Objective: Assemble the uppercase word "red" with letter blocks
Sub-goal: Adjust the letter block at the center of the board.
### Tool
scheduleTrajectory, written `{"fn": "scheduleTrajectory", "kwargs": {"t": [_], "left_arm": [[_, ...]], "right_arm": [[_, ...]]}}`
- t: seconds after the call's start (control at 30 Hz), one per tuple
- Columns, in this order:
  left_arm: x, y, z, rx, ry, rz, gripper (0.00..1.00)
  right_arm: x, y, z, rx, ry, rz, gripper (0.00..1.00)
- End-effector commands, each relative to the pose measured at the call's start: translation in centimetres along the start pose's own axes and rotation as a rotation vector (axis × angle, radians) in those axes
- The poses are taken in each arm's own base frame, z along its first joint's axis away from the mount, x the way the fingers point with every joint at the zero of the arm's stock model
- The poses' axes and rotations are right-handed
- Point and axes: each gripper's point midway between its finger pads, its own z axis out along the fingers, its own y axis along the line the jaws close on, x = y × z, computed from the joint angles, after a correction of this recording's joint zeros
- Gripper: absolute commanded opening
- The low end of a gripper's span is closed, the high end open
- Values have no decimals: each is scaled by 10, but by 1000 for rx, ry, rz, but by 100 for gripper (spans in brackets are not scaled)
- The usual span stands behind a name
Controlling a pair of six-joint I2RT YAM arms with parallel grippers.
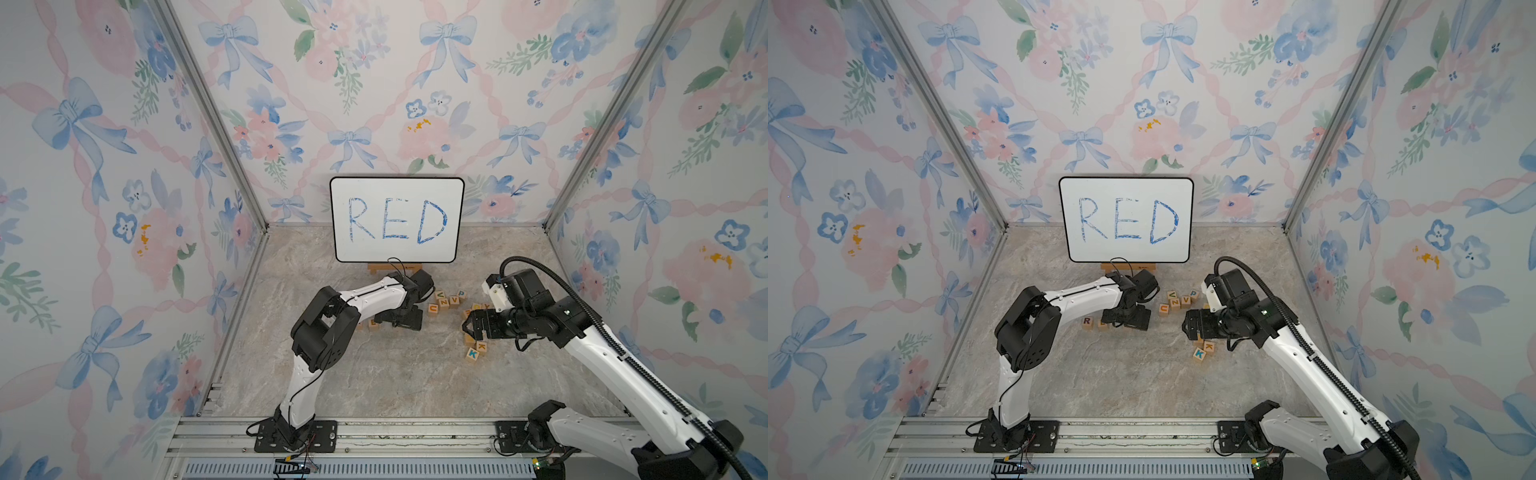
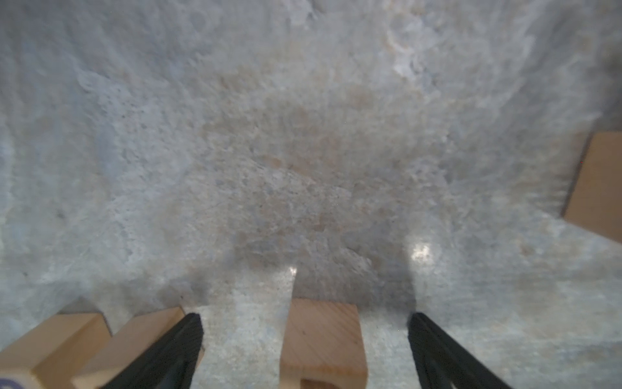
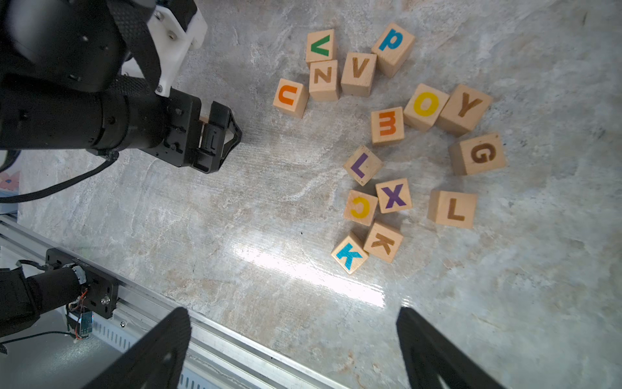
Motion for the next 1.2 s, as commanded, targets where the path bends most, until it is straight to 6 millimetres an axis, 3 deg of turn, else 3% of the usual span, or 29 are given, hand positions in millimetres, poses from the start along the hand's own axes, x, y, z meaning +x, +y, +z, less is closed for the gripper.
{"fn": "scheduleTrajectory", "kwargs": {"t": [0.0, 0.23, 0.37, 0.7, 0.9, 1.03, 1.1, 1.17], "left_arm": [[-6, 5, -7, -19, -13, 7, 98], [-30, -4, -30, 34, -79, -20, 98], [-41, 1, -44, 54, -114, -49, 98], [-29, 40, -65, 87, -111, -178, 98], [-5, 62, -58, 66, -69, -244, 98], [7, 66, -50, 52, -37, -274, 87], [12, 67, -46, 47, -24, -286, 69], [13, 66, -44, 41, -19, -286, 64]], "right_arm": [[-2, 0, -1, -8, 3, -5, 97], [-5, 1, 2, -10, 5, -6, 97], [-7, 2, 3, -12, 4, -2, 97], [-9, 4, 7, -29, -9, 18, 97], [-9, 5, 10, -39, -18, 37, 97], [-9, 6, 11, -42, -21, 42, 97], [-8, 6, 12, -41, -17, 42, 97], [-8, 6, 12, -41, -16, 44, 97]]}}
